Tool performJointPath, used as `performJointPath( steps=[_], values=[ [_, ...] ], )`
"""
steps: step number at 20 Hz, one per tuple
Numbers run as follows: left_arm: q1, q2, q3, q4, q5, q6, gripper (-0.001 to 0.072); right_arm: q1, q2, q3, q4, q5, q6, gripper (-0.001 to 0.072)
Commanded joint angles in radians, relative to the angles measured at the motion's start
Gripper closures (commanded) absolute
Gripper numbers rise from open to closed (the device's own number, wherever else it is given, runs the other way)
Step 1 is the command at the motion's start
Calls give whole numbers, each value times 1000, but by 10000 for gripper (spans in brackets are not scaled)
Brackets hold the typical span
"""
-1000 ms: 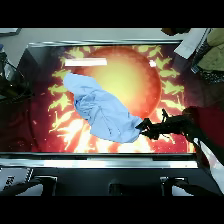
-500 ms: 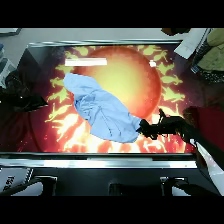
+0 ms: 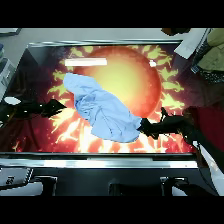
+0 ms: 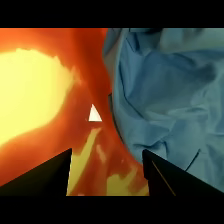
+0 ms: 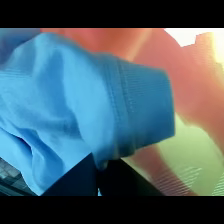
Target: Fold the clothes and pants, and hang the long-sleeved shirts on hangers.
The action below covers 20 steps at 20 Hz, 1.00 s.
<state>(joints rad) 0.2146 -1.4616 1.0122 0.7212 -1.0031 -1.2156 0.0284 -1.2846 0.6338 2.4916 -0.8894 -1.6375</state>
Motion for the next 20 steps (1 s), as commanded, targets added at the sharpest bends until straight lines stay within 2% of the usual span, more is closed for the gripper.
performJointPath(
  steps=[1,5,11,12,13,14,15,18,20],
  values=[
    [-52,-64,-11,-103,84,64,206,0,3,1,5,-19,4,670],
    [-130,-103,0,-105,195,63,206,0,3,0,5,-38,4,670],
    [-192,-181,34,-105,289,18,210,0,3,1,5,-51,4,670],
    [-192,-191,39,-105,289,7,293,0,3,1,6,-52,3,670],
    [-191,-199,43,-105,286,0,436,0,3,1,6,-51,3,670],
    [-190,-204,48,-106,278,-5,611,0,3,1,6,-51,3,670],
    [-190,-203,53,-105,270,-3,691,0,5,1,6,-51,3,671],
    [-172,-191,100,-104,213,-4,693,0,52,7,0,-18,0,671],
    [-142,-137,137,-46,173,-16,694,0,117,61,-3,42,0,672]
  ],
)
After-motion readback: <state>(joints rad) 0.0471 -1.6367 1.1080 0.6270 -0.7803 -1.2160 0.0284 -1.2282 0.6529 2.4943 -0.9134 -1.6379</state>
